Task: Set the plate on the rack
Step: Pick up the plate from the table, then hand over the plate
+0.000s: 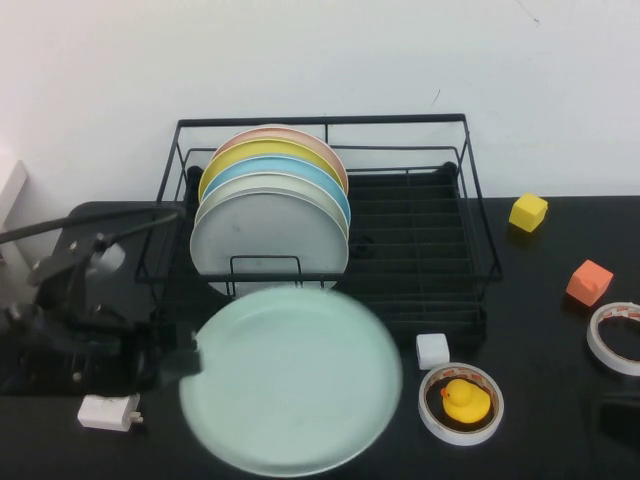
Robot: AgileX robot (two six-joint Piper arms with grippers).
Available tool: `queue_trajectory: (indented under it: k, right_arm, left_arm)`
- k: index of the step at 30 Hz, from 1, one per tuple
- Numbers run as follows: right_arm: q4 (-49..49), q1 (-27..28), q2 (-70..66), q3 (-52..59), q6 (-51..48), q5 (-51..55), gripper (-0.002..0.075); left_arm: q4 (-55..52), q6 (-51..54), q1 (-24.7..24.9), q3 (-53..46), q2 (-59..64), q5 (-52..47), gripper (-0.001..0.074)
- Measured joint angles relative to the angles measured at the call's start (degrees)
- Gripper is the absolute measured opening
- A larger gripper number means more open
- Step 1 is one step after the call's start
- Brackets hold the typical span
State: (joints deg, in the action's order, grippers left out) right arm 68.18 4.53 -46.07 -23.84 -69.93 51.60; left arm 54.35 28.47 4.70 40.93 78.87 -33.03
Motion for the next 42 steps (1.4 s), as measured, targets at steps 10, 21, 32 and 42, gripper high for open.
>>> queue_trajectory:
  k: [10,21,32,42]
  right_arm:
    - [23.9,0.0,0.0,0.0,-7.1,4.0,0.0122]
    - [27.7,0.0,-1.5,0.0,-5.3,5.0,0.0560]
    - [27.8,0.0,-10.8,-2.1,-6.4,11.9,0.0573]
    - [27.9,0.0,-12.7,-4.4,-10.3,11.8,0.0545]
  left_arm:
    - [39.1,44.9,0.0,0.0,-7.4,-6.5,0.0004]
    - [41.4,62.3,0.0,0.7,-10.6,-12.5,0.0004]
    - [41.4,64.9,10.6,6.2,-10.6,-3.9,0.0004]
    - [42.2,67.0,19.1,8.3,-10.6,3.6,0.0004]
